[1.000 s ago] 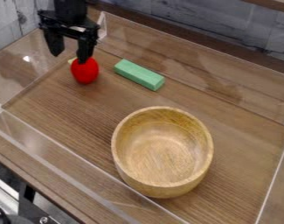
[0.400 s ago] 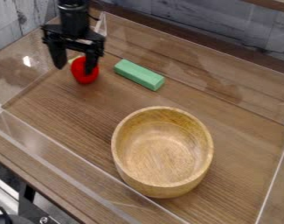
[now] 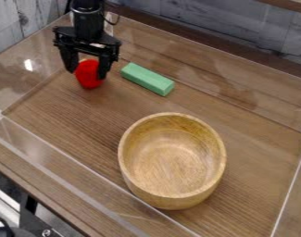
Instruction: Move the red fruit to the right side of the table
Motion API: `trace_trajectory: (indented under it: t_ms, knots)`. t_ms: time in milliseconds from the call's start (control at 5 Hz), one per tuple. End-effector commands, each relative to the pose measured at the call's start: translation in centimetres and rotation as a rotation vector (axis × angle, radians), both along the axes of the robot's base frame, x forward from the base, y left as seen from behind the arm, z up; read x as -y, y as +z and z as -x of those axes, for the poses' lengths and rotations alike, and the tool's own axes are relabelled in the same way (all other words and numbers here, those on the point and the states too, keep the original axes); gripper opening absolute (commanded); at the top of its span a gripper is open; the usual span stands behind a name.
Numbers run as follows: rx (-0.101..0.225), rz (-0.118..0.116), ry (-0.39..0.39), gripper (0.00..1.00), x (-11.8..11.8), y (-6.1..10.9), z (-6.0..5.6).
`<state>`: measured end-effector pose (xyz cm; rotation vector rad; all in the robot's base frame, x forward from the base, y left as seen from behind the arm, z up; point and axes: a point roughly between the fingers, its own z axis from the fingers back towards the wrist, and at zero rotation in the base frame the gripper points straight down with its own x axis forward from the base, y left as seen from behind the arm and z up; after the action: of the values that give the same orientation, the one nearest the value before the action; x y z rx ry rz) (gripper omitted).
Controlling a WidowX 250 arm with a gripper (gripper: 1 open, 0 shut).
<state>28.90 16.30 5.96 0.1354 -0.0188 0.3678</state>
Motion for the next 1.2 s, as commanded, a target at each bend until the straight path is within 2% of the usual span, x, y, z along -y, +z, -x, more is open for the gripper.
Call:
trace_trajectory:
  t_ms: [0, 400, 800, 1000]
  knots:
    - [0.027, -0.026, 0.021, 1.0, -1.0, 0.6, 0.0]
    - [0.026, -0.04, 0.159, 1.0, -2.0, 1.2, -1.6]
    - [0.019, -0.039, 0.179, 1.0, -2.7, 1.1, -0.3]
    - [0.023, -0.036, 0.123, 1.0, -2.5, 1.7, -0.6]
